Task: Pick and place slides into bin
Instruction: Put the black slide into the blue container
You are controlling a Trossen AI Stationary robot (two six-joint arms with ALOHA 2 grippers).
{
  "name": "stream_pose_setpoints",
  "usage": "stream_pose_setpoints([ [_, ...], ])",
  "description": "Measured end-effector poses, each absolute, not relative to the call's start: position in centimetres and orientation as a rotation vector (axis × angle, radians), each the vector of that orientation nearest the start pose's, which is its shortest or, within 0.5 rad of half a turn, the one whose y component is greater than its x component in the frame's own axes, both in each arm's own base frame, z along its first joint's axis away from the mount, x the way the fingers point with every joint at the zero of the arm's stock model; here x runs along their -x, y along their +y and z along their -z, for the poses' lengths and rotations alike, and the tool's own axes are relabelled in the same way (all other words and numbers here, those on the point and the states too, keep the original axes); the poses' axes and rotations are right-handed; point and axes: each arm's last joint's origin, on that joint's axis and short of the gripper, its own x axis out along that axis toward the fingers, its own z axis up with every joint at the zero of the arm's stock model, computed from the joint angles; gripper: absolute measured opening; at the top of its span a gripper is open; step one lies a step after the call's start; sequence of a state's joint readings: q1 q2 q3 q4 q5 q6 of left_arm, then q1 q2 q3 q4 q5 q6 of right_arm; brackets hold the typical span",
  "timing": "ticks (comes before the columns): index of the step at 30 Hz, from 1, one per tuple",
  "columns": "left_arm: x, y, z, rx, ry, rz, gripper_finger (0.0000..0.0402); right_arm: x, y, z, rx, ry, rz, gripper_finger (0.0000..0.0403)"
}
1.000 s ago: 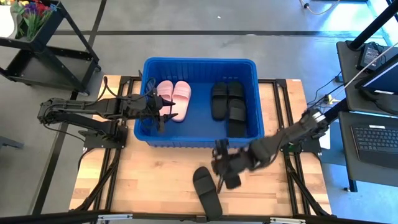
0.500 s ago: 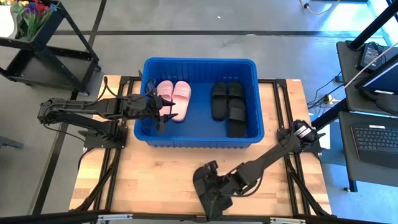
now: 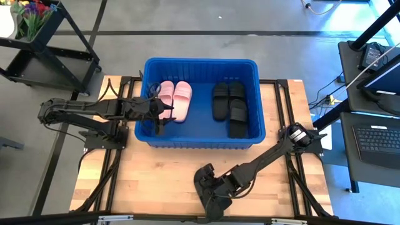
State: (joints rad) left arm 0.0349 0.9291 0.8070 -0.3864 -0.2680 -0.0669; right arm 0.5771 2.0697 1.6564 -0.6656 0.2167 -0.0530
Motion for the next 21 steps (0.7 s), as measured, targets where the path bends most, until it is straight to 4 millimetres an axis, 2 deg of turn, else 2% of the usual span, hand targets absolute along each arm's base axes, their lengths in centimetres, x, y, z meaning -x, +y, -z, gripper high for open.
stream_pose_setpoints([
  [6, -19.6, 1.2, -29.8, 0.003, 0.496, -0.303, 0.0224, -36.6, 22.7, -18.4, 0.461, 1.063, -0.389, 0.0275],
  [15, -19.6, 1.2, -29.8, 0.007, 0.495, -0.303, 0.0224, -36.0, 22.1, -16.4, 0.506, 1.061, -0.304, 0.0271],
  [18, -19.6, 1.2, -29.8, 0.007, 0.495, -0.304, 0.0224, -36.0, 22.0, -16.3, 0.493, 1.063, -0.291, 0.0247],
  [21, -19.6, 1.2, -29.8, 0.008, 0.495, -0.304, 0.0224, -35.9, 22.0, -16.2, 0.497, 1.070, -0.288, 0.0203],
])
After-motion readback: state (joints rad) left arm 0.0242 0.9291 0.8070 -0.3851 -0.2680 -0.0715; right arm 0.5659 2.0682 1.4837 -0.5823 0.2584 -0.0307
